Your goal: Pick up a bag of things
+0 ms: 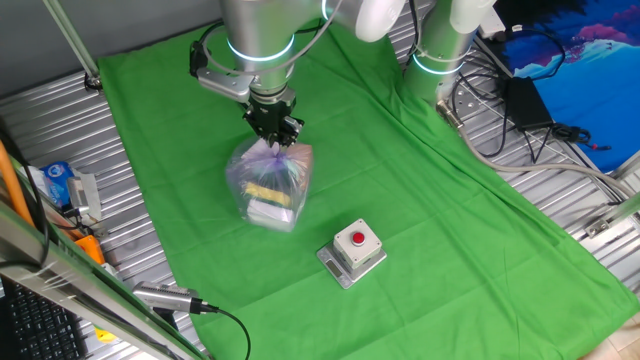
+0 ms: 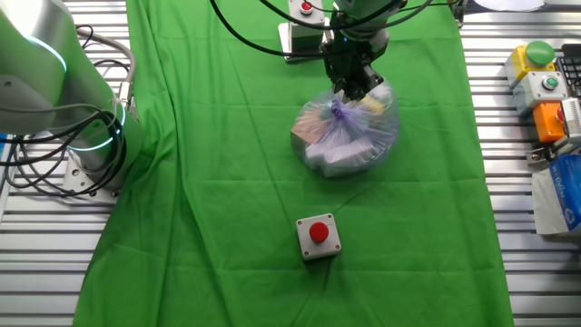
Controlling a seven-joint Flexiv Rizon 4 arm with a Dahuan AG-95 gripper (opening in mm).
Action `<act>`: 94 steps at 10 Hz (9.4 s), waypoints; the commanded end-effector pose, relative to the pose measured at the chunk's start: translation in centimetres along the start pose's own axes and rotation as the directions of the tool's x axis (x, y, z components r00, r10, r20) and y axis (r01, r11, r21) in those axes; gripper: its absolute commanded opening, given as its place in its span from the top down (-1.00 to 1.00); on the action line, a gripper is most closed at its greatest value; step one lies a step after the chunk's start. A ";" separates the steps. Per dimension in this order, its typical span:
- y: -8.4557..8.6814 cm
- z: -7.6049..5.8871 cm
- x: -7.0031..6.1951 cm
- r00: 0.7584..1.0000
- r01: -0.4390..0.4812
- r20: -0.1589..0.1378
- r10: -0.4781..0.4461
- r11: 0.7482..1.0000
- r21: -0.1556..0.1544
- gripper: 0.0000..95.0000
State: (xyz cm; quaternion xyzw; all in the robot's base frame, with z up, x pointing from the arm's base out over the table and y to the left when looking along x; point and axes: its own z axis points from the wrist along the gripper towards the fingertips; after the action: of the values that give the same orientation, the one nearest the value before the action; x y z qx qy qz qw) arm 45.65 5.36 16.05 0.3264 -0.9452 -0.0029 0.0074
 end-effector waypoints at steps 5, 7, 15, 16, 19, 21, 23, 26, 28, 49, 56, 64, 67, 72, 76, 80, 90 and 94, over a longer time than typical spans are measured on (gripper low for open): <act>0.0 0.0 0.0 1.000 0.000 -0.002 0.000 1.000 0.000 0.60; 0.0 0.0 0.0 1.000 -0.001 -0.003 0.001 1.000 0.000 0.60; 0.0 0.0 0.0 1.000 -0.001 0.000 0.001 1.000 -0.003 0.60; 0.0 0.0 0.0 1.000 -0.001 0.001 0.001 1.000 -0.004 0.60; 0.0 0.0 0.0 1.000 -0.001 0.001 0.001 1.000 -0.004 0.60; 0.0 0.0 0.0 1.000 -0.001 0.002 0.001 1.000 -0.005 0.60; 0.0 0.0 0.0 1.000 0.000 0.003 0.000 1.000 -0.005 0.60; 0.0 0.0 0.0 1.000 -0.002 0.004 0.002 1.000 -0.007 0.60; 0.0 0.0 0.0 1.000 -0.001 0.004 0.001 1.000 -0.006 0.60; 0.0 0.0 0.0 1.000 -0.005 0.006 0.005 1.000 -0.007 0.60; 0.0 0.0 0.0 1.000 0.007 0.004 -0.007 1.000 -0.007 0.60; 2.8 0.7 0.3 0.999 -0.029 0.030 0.029 1.000 -0.010 0.20; 3.4 0.9 0.1 0.999 -0.043 0.024 0.043 0.999 -0.002 0.20; 3.3 1.2 0.0 1.000 -0.012 0.014 0.012 1.000 0.008 0.20; 2.8 1.5 -0.3 1.000 0.009 0.012 -0.009 1.000 0.010 0.20; 1.3 1.8 -0.5 0.999 0.042 0.010 -0.043 0.999 0.009 0.20; 0.8 2.5 -0.3 0.998 0.063 0.003 -0.063 0.998 0.016 0.20; 1.0 2.9 0.2 0.998 0.065 0.002 -0.065 0.998 0.017 0.20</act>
State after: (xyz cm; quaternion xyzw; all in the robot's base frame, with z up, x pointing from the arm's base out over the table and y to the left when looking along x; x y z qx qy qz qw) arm 44.71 6.02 13.16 0.3566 -0.9342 0.0039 0.0050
